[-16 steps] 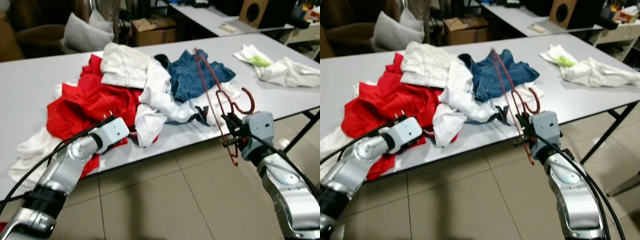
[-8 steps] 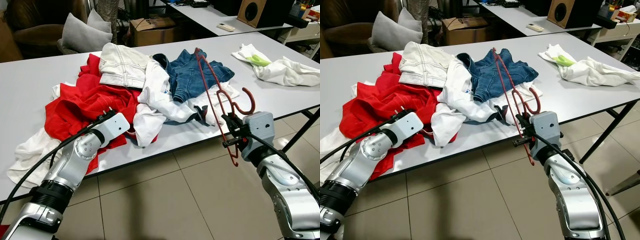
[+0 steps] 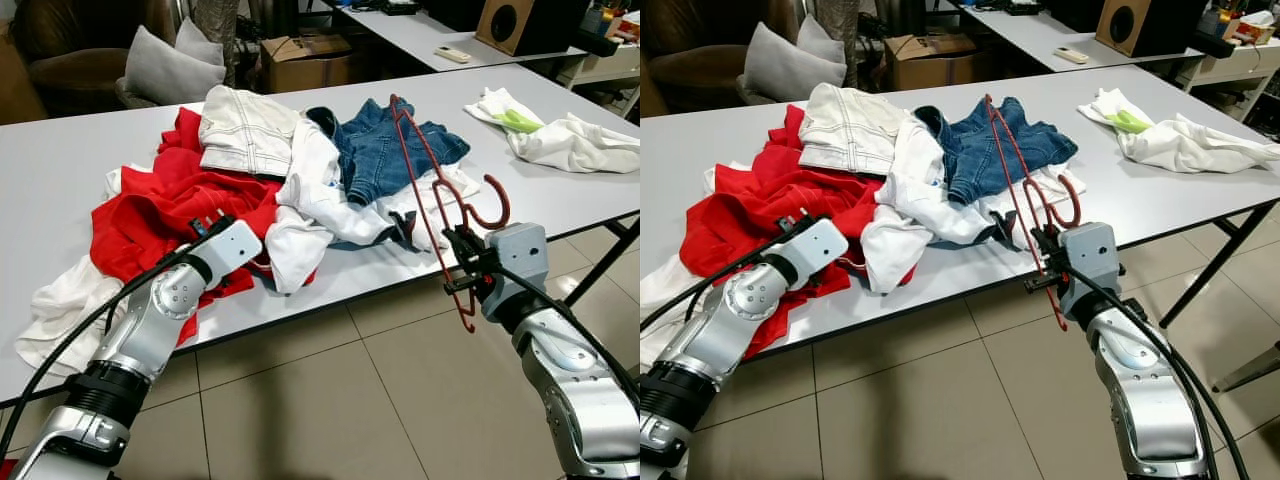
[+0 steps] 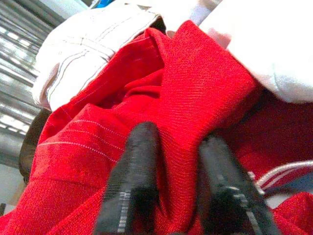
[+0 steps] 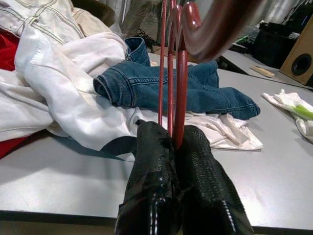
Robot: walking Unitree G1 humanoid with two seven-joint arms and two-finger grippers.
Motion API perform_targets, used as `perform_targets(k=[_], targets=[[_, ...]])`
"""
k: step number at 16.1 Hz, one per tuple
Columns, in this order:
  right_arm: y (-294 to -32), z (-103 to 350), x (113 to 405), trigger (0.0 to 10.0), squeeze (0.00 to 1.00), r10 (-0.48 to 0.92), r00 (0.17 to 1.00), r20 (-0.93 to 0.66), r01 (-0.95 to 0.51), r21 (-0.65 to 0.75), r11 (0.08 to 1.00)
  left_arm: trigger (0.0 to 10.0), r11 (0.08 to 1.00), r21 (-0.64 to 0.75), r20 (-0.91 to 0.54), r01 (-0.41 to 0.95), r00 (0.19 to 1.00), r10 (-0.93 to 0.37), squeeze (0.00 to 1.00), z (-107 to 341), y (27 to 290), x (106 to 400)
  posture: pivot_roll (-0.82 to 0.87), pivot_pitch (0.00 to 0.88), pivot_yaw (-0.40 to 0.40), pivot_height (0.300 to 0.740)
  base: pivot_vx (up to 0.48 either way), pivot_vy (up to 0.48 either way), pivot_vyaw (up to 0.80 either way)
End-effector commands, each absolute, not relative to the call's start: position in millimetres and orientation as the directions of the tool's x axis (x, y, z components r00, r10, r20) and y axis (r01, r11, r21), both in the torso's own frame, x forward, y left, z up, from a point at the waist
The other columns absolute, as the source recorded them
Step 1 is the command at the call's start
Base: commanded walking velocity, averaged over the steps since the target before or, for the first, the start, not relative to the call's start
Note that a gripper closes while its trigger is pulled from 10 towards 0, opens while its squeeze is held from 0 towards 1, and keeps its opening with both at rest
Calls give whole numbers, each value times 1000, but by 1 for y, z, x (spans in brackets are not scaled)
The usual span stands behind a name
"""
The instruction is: Hang hanger
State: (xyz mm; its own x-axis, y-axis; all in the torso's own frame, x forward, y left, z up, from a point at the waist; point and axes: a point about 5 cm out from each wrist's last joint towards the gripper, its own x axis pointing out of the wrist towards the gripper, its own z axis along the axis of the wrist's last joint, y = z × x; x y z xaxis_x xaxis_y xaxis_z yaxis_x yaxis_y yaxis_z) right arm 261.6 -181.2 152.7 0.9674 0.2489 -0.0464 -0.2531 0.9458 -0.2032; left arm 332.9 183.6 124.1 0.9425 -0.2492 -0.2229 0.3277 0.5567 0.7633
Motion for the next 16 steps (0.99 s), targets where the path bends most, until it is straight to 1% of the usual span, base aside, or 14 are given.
perform_targets(k=[1, 3, 10, 12, 14, 15, 16], targets=[[-182, 156, 265, 10000, 0, 243, 970, -35, -244, -206, 947, 0, 568, 757, -208, 324, 943, -261, 0, 127, 182, 333, -154, 0, -14, 740, 0, 0, 0], [-181, 156, 264, 10000, 0, 241, 970, -31, -242, -209, 947, 0, 581, 748, -202, 320, 944, -260, 0, 130, 183, 334, -167, 0, 1, 740, 0, 0, 0], [-185, 154, 259, 10000, 0, 221, 975, -34, -223, -204, 953, 0, 607, 732, -180, 309, 947, -265, 0, 144, 188, 340, -162, 0, 16, 740, 0, 0, 0], [-184, 154, 260, 10000, 0, 218, 976, -29, -219, -198, 955, 0, 630, 709, -180, 317, 945, -273, 0, 146, 189, 340, -156, 0, 22, 740, 0, 0, 0], [-184, 153, 258, 10000, 0, 220, 975, -27, -221, -195, 956, 0, 674, 671, -160, 309, 948, -275, 0, 152, 189, 343, -157, 0, 22, 740, 0, 0, 0], [-184, 153, 258, 10000, 0, 223, 975, -26, -223, -195, 955, 0, 674, 672, -155, 306, 949, -276, 0, 154, 189, 343, -158, 0, 18, 740, 0, 0, 0], [-181, 157, 257, 10000, 0, 255, 967, -9, -252, -183, 950, 0, 672, 684, -129, 283, 954, -270, 0, 165, 191, 347, -159, 0, 17, 740, 0, 0, 0]])
